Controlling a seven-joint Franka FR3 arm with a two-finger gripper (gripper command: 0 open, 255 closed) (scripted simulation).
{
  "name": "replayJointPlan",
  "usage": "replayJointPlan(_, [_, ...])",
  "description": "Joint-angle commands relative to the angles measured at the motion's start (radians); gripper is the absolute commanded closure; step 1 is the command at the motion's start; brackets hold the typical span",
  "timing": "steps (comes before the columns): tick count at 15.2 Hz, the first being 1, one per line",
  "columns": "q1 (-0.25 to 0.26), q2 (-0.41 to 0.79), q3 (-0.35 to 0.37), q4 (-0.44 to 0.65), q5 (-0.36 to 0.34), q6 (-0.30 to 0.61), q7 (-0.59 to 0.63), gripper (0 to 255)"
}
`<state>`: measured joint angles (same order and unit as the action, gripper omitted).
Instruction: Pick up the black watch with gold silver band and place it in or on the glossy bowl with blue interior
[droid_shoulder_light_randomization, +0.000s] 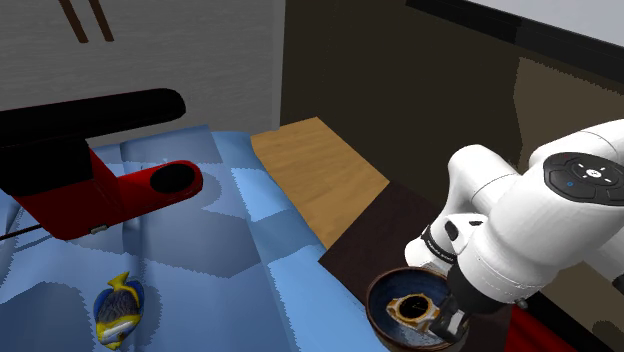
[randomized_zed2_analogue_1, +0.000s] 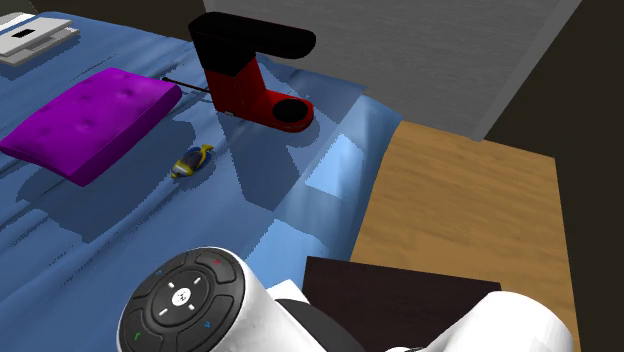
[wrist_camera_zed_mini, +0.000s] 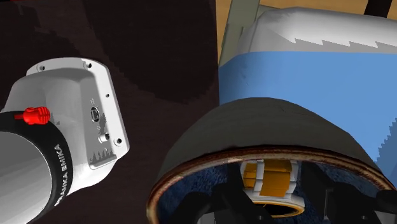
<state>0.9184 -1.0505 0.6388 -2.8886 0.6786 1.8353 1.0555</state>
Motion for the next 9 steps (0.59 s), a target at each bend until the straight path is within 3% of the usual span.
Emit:
replayJointPlan(1, [0.005,0.012,0.019,-0.018,0.020,0.032,-0.005,255])
replayJointPlan(4, [0.013,0.042,0.057,-0.051,0.059,0.092,-0.015,255])
replayJointPlan(9, [0.012,0.042,0.057,-0.051,0.059,0.092,-0.016,255])
